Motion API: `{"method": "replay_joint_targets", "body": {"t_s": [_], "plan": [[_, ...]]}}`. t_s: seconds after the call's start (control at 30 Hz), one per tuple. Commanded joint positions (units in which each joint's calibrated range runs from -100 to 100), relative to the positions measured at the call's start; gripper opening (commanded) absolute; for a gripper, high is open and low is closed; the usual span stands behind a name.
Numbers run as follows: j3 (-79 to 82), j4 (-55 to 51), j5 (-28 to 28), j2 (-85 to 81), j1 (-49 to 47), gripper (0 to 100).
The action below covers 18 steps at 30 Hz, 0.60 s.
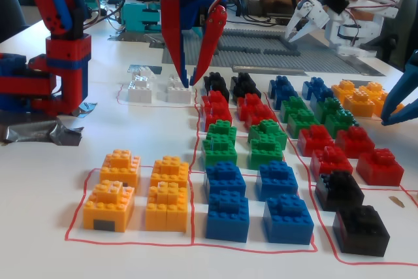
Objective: Grab the block and put it in the grey marker
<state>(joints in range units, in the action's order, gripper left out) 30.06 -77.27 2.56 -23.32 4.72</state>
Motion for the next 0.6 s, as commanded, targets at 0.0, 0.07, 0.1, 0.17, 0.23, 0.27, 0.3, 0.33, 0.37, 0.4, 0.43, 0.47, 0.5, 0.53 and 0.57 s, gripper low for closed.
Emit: {"method": "replay_joint_targets", "body": {"t_s": [0.0,0.07,0.1,0.17,0.23,0.27,0.3,0.33,0.37,0.4,0.43,0.47,0.5,0.53,0.57], "plan": [[-16.71,4.2,-2.54,14.57,2.64,0],[-16.62,4.2,-2.54,14.57,2.64,0],[-16.53,4.28,-2.54,14.57,2.64,0],[-16.53,4.45,-2.49,14.57,2.64,0],[-16.53,4.45,-2.54,14.57,2.54,0],[-16.53,4.45,-2.54,14.57,2.54,0],[-16.44,4.45,-2.59,14.57,2.44,0],[-16.35,4.45,-2.59,14.57,2.44,0],[-16.35,4.45,-2.59,14.49,2.44,0],[-16.35,4.36,-2.59,14.49,2.44,0],[-16.35,4.2,-2.59,14.41,2.44,0],[-16.35,4.04,-2.59,14.24,2.44,0],[-16.35,3.96,-2.64,14.08,2.35,0],[-16.35,3.8,-2.74,13.75,2.25,0],[-16.35,3.55,-2.78,13.42,1.95,0]]}}
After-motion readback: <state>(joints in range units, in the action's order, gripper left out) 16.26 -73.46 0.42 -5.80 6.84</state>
